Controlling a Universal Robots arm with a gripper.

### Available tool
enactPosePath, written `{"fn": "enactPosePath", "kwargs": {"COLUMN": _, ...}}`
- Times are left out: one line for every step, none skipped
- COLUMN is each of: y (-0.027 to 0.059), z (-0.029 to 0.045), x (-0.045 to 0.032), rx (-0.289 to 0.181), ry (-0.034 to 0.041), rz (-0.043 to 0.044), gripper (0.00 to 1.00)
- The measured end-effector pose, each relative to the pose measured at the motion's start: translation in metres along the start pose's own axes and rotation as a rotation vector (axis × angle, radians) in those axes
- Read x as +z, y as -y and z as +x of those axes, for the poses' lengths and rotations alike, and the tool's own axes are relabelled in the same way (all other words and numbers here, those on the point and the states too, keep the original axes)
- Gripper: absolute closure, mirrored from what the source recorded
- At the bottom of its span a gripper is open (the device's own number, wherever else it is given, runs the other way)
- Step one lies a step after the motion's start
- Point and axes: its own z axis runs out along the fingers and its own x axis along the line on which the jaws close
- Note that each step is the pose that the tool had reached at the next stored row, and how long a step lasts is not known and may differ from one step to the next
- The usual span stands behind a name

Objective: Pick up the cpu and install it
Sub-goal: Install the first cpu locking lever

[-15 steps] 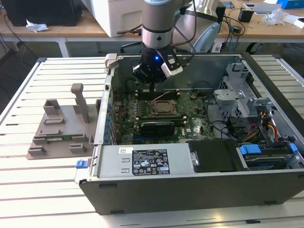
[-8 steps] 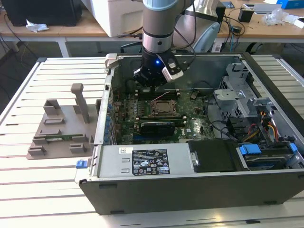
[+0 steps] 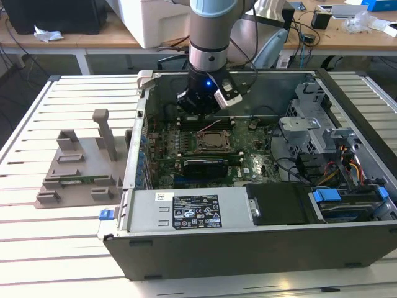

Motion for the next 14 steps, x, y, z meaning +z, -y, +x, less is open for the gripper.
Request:
{"fn": "enactPosePath", "kwargs": {"y": 0.0002, "z": -0.0017, "x": 0.0012, "rx": 0.000, "ry": -0.0003, "rz": 0.0000, "gripper": 0.89}}
{"fn": "enactPosePath", "kwargs": {"y": 0.0005, "z": -0.0035, "x": 0.0023, "rx": 0.000, "ry": -0.0004, "rz": 0.0000, "gripper": 0.89}}
{"fn": "enactPosePath", "kwargs": {"y": 0.0006, "z": -0.0041, "x": 0.0028, "rx": 0.000, "ry": -0.0005, "rz": 0.0000, "gripper": 0.89}}
{"fn": "enactPosePath", "kwargs": {"y": 0.0007, "z": -0.0048, "x": 0.0033, "rx": 0.000, "ry": -0.0006, "rz": 0.0000, "gripper": 0.89}}
{"fn": "enactPosePath", "kwargs": {"y": 0.0008, "z": -0.0056, "x": 0.0039, "rx": 0.000, "ry": -0.0006, "rz": 0.0000, "gripper": 0.89}}
{"fn": "enactPosePath", "kwargs": {"y": 0.0009, "z": -0.0063, "x": 0.0042, "rx": 0.000, "ry": -0.0006, "rz": 0.0000, "gripper": 0.89}}
{"fn": "enactPosePath", "kwargs": {"y": 0.0010, "z": -0.0071, "x": 0.0047, "rx": 0.000, "ry": -0.0007, "rz": 0.0000, "gripper": 0.89}}
{"fn": "enactPosePath", "kwargs": {"y": 0.0011, "z": -0.0080, "x": 0.0051, "rx": 0.000, "ry": -0.0008, "rz": 0.0000, "gripper": 0.89}}
{"fn": "enactPosePath", "kwargs": {"y": 0.0013, "z": -0.0094, "x": 0.0057, "rx": 0.000, "ry": -0.0009, "rz": 0.0000, "gripper": 0.89}}
{"fn": "enactPosePath", "kwargs": {"y": 0.0013, "z": -0.0102, "x": 0.0060, "rx": 0.000, "ry": -0.0010, "rz": 0.0000, "gripper": 0.89}}
{"fn": "enactPosePath", "kwargs": {"y": 0.0015, "z": -0.0116, "x": 0.0064, "rx": 0.000, "ry": -0.0013, "rz": -0.0001, "gripper": 0.89}}
{"fn": "enactPosePath", "kwargs": {"y": 0.0017, "z": -0.0142, "x": 0.0071, "rx": 0.000, "ry": -0.0018, "rz": -0.0001, "gripper": 0.89}}
{"fn": "enactPosePath", "kwargs": {"y": 0.0018, "z": -0.0151, "x": 0.0074, "rx": 0.000, "ry": -0.0020, "rz": -0.0001, "gripper": 0.89}}
{"fn": "enactPosePath", "kwargs": {"y": 0.0020, "z": -0.0163, "x": 0.0078, "rx": 0.000, "ry": -0.0022, "rz": -0.0001, "gripper": 0.89}}
